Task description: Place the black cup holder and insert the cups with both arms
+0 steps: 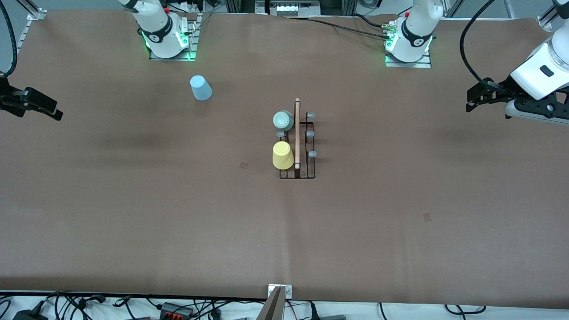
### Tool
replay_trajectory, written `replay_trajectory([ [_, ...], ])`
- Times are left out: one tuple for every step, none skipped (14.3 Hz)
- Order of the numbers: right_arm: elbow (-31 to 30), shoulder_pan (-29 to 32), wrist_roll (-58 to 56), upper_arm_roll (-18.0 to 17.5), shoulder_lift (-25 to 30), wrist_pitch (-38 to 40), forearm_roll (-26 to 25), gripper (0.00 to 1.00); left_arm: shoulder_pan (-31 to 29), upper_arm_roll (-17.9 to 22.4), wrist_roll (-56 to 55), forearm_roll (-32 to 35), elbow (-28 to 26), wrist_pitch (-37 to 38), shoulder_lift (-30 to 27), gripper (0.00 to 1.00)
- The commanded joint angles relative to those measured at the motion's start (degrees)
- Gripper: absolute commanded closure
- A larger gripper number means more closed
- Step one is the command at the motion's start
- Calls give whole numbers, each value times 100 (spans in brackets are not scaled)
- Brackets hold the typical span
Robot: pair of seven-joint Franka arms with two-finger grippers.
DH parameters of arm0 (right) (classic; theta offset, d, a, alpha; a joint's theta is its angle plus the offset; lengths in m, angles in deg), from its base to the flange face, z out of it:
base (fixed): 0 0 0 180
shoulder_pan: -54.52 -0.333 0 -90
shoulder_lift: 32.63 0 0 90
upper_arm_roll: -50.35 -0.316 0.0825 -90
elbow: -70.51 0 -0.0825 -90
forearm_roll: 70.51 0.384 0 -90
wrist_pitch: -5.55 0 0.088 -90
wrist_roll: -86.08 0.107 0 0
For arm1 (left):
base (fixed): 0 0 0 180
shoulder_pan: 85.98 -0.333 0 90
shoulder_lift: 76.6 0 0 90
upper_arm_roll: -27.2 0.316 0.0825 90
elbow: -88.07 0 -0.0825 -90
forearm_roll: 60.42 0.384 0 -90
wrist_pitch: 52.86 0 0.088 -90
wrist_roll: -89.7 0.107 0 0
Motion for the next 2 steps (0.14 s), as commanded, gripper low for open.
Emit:
replay_trajectory([
  [67, 33, -28, -1, -17, 69, 98, 0, -38, -24, 104, -74, 129, 62, 52, 0],
  [67, 33, -28, -1, -17, 77, 89, 0, -38, -24, 104, -74, 129, 62, 52, 0],
])
